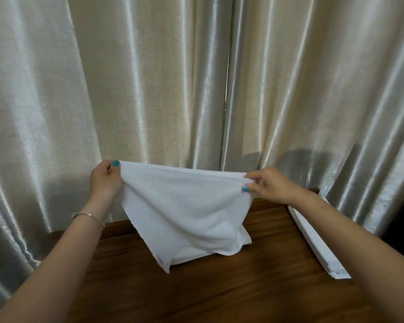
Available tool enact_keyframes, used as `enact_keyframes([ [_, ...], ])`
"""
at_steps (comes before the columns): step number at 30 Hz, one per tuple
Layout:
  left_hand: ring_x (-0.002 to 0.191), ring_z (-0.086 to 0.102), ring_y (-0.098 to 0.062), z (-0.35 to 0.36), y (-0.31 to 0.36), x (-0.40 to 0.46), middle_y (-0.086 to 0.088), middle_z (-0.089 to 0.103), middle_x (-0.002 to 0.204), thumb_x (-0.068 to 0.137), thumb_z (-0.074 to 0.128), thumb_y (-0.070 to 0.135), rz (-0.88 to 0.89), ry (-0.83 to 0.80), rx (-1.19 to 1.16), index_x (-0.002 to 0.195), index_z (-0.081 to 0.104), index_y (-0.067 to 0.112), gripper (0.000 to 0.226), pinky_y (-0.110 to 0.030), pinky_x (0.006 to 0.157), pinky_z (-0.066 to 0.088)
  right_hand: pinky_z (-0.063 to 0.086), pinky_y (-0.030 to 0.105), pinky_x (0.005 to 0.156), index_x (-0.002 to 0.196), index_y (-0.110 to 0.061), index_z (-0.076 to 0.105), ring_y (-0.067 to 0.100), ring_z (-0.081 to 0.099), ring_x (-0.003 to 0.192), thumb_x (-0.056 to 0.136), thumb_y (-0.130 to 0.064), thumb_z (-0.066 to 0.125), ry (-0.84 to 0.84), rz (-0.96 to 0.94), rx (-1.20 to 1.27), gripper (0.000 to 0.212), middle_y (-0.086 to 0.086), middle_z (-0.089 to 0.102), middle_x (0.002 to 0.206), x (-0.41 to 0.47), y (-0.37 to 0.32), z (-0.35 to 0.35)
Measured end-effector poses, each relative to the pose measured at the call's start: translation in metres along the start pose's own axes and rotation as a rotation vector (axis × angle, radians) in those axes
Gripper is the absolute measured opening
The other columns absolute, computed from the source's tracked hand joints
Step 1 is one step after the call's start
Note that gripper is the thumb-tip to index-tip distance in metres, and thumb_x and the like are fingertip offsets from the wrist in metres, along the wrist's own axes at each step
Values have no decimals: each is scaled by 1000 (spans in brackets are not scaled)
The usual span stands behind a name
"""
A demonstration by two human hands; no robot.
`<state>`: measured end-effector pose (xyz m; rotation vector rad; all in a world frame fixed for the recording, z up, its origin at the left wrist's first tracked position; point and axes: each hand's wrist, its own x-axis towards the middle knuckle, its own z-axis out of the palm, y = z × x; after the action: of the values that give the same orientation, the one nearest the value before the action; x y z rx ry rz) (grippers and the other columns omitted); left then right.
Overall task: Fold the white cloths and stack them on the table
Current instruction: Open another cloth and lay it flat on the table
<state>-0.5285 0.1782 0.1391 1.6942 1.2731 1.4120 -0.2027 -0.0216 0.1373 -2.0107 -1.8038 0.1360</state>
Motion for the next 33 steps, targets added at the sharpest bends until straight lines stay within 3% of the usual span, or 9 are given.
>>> enact_keyframes([
  [8, 56, 32, -17, 13, -7, -10, -3, 37, 59, 96, 42, 15, -28, -49, 56, 63, 41, 10, 33, -30, 50, 23, 45, 30, 68, 86, -11, 70, 18, 62, 75, 88, -14, 64, 366, -55, 65, 7, 4, 70, 80, -12, 3, 1],
  [11, 54, 31, -16, 16, -7, -12, -2, 37, 58, 96, 43, 14, -24, -28, 56, 61, 39, 12, 35, -29, 49, 23, 45, 26, 65, 86, -13, 69, 15, 63, 75, 87, -11, 66, 309, -48, 71, 4, 3, 70, 81, -13, 2, -3],
  [15, 55, 28, -16, 15, -12, -15, -2, 33, 58, 96, 43, 12, -66, -86, 39, 59, 35, 14, 38, -28, 51, 21, 44, 7, 64, 88, -17, 70, 3, 59, 75, 86, -6, 67, 185, 51, 153, 11, -7, 67, 84, -16, 2, -9],
  [19, 54, 25, -16, 18, -18, -27, -4, 30, 58, 97, 44, 11, -84, -91, 0, 58, 33, 12, 40, -28, 51, 19, 45, 19, 72, 97, -22, 65, 12, 60, 80, 84, -3, 69, 294, 31, 217, 24, -9, 65, 98, -25, 4, -6],
  [22, 57, 28, -17, 15, -29, -37, -6, 30, 58, 96, 45, 14, -89, -94, -21, 60, 37, 10, 38, -28, 53, 21, 47, 10, 68, 123, -28, 55, 11, 61, 72, 79, -8, 76, 325, 147, 307, 53, -21, 55, 116, -31, 9, -2],
  [24, 59, 30, -19, 9, -32, -45, -5, 31, 57, 95, 46, 14, -60, -127, 12, 60, 37, 11, 36, -28, 54, 22, 50, 14, 75, 110, -20, 65, 13, 64, 79, 78, -9, 77, 319, 204, 379, 35, -18, 54, 127, -35, 19, 2],
  [26, 55, 30, -17, 3, -27, -59, -3, 33, 56, 96, 46, 12, 17, -182, 74, 59, 36, 14, 39, -28, 51, 25, 53, 29, 82, 86, -19, 70, 20, 66, 88, 81, -10, 74, 301, 232, 424, 11, 0, 68, 111, -40, 29, 5],
  [29, 53, 38, -16, -7, -21, -80, -6, 45, 58, 98, 43, 13, 160, -218, 192, 65, 43, 15, 33, -20, 48, 30, 45, 34, 70, 76, -17, 65, 22, 56, 71, 86, -12, 69, 310, 212, 506, 12, 16, 65, 76, -47, 40, 9],
  [33, 61, 48, -22, -9, -25, -90, -16, 58, 69, 97, 45, 14, 144, -202, 225, 79, 57, 3, 25, -33, 56, 36, 44, 18, 56, 74, -18, 67, 6, 55, 57, 89, -9, 65, 270, 188, 588, 18, -4, 64, 59, -46, 44, 4],
])
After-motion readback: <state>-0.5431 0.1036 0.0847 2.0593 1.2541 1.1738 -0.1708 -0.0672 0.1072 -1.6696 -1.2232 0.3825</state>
